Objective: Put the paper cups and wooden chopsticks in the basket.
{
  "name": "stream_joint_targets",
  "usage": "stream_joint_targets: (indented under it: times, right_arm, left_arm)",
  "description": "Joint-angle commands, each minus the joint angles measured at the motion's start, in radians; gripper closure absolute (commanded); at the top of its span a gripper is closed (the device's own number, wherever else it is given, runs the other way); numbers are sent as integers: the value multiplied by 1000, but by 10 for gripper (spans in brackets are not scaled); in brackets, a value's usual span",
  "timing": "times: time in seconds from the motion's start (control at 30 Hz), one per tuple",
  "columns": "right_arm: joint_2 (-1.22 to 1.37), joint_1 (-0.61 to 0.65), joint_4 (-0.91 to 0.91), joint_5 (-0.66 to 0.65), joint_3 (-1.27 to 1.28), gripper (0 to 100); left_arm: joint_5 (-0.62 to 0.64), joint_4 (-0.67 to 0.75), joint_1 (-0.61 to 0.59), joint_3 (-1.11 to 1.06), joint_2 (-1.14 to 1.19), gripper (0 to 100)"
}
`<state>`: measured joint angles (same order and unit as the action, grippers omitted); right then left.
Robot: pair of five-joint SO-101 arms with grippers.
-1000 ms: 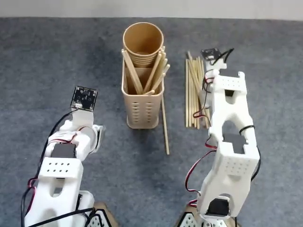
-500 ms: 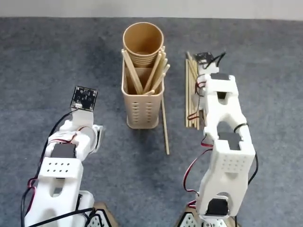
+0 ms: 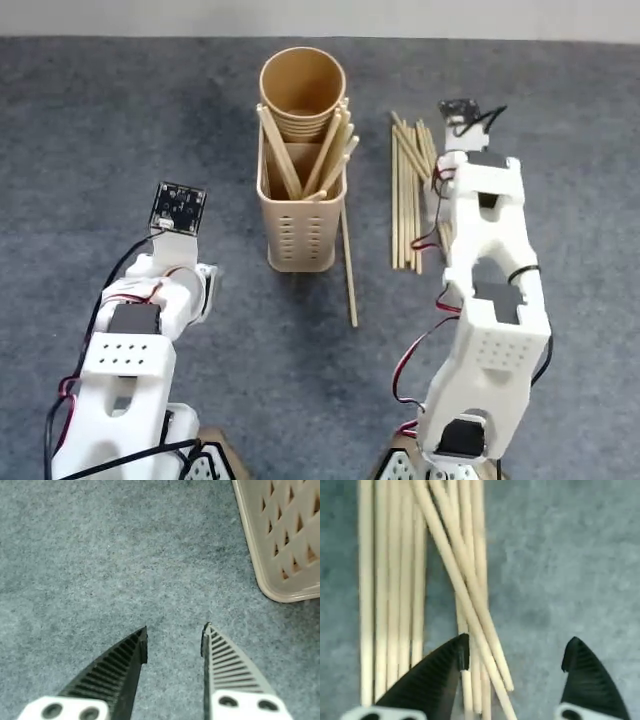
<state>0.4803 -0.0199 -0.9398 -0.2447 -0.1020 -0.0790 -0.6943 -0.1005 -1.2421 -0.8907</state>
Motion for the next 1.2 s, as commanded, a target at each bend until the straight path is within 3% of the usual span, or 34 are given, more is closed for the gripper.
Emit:
stream_joint_targets:
  times: [0.0,0.33,0.53,0.73,0.83,1.0,1.17]
  right_arm:
    - [-21,-10,50,5,31,702]
    - [133,-12,45,3,-35,716]
    - [134,2,45,-118,-56,959]
    - [139,7,44,-209,-54,983]
    - [133,7,41,-207,-54,995]
    - [101,5,-134,-198,-145,995]
    - [-74,1,-219,-20,-291,995]
  left_arm:
    - [0,15,8,4,-18,800]
    - [0,15,8,4,-18,800]
    - [0,15,8,4,-18,800]
    - [0,15,8,4,-18,800]
    - [0,15,8,4,-18,800]
    - [0,15,8,4,-18,800]
    - [0,17,8,4,-18,800]
